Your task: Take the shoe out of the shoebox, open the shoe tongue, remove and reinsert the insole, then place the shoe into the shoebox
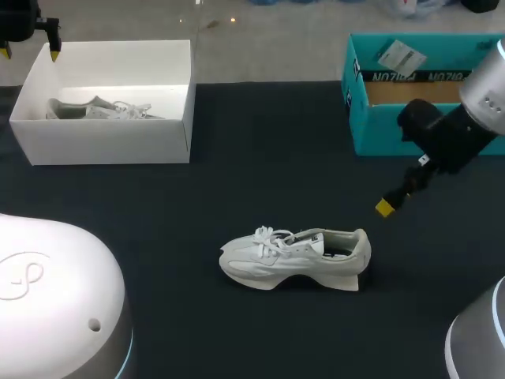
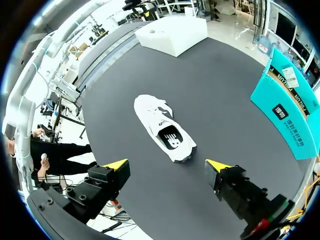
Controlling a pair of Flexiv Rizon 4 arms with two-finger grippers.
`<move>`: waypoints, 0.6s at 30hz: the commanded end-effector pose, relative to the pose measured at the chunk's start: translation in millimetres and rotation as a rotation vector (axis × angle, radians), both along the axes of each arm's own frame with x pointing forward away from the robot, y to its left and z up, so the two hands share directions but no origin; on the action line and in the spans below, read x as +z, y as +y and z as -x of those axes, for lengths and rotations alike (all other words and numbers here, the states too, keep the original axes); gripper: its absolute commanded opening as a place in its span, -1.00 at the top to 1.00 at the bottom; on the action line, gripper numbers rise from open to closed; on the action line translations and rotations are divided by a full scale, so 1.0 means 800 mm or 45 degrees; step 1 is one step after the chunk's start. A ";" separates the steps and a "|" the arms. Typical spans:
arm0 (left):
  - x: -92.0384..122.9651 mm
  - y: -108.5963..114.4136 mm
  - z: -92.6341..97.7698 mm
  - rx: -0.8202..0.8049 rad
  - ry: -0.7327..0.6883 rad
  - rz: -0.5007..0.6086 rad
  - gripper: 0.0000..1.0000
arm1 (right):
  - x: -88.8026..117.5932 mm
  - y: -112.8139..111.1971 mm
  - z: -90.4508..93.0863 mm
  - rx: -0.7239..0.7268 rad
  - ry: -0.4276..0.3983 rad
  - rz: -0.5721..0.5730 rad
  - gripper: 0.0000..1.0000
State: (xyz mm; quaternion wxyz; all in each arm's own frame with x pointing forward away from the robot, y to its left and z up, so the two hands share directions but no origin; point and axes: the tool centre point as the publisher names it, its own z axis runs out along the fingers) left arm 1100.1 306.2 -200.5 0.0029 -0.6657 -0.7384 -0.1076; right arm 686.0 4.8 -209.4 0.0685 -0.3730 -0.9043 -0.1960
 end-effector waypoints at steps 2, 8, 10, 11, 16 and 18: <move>0.000 0.000 0.000 0.001 0.000 -0.003 -1.00 | -0.001 0.004 0.011 -0.038 -0.080 -0.001 -1.00; 0.000 0.000 0.000 0.001 0.000 -0.003 -1.00 | -0.001 0.004 0.011 -0.038 -0.080 -0.001 -1.00; 0.000 0.000 0.000 0.001 0.000 -0.003 -1.00 | -0.001 0.004 0.011 -0.038 -0.080 -0.001 -1.00; 0.000 0.000 0.000 0.001 0.000 -0.003 -1.00 | -0.001 0.004 0.011 -0.038 -0.080 -0.001 -1.00; 0.000 0.000 0.000 0.001 0.000 -0.003 -1.00 | -0.032 0.005 -0.018 -0.003 -0.293 -0.623 -1.00; 0.000 0.000 0.000 0.001 0.000 -0.003 -1.00 | -0.039 0.003 -0.024 0.154 -0.431 -0.709 -1.00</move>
